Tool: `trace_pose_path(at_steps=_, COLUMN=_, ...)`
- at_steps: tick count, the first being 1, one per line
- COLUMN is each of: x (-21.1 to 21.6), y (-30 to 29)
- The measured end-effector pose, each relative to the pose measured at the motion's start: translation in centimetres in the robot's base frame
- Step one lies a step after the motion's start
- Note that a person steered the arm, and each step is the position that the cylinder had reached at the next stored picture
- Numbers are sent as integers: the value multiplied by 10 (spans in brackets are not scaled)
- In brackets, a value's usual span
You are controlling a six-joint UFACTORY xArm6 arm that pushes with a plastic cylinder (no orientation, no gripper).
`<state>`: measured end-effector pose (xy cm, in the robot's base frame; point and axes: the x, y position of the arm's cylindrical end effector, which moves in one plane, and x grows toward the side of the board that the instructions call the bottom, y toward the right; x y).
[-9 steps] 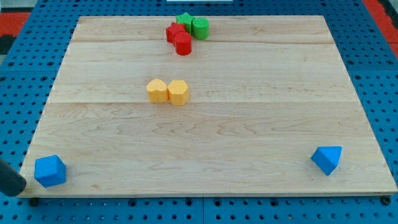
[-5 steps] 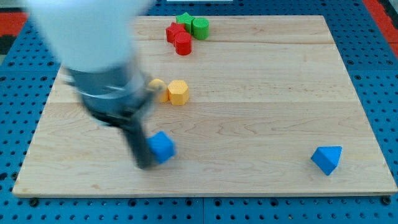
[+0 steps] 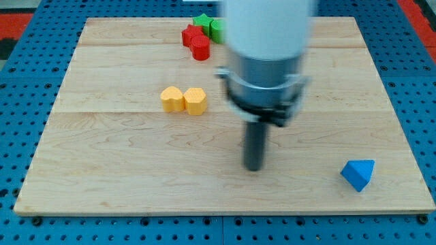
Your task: Place the blue cube to the top left of the blue triangle
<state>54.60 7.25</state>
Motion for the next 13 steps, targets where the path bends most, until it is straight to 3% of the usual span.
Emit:
trace_pose_path(at_steps=2, x=-28, y=-62)
trace_pose_path(at_steps=3, x=-42, y=-1)
trace_pose_path(at_steps=4, x=-65, y=23)
trace_pose_path(at_steps=6, x=-150, y=23)
trace_pose_path(at_steps=7, x=-137, y=103)
trace_pose_path(at_steps=8, x=-94, y=110)
trace_pose_path(at_steps=9, x=-157, y=114)
trace_pose_path(at_steps=11, x=-115, y=53)
trace_pose_path(at_steps=12, x=-135, y=33)
trace_pose_path(at_steps=13, x=-103, y=39)
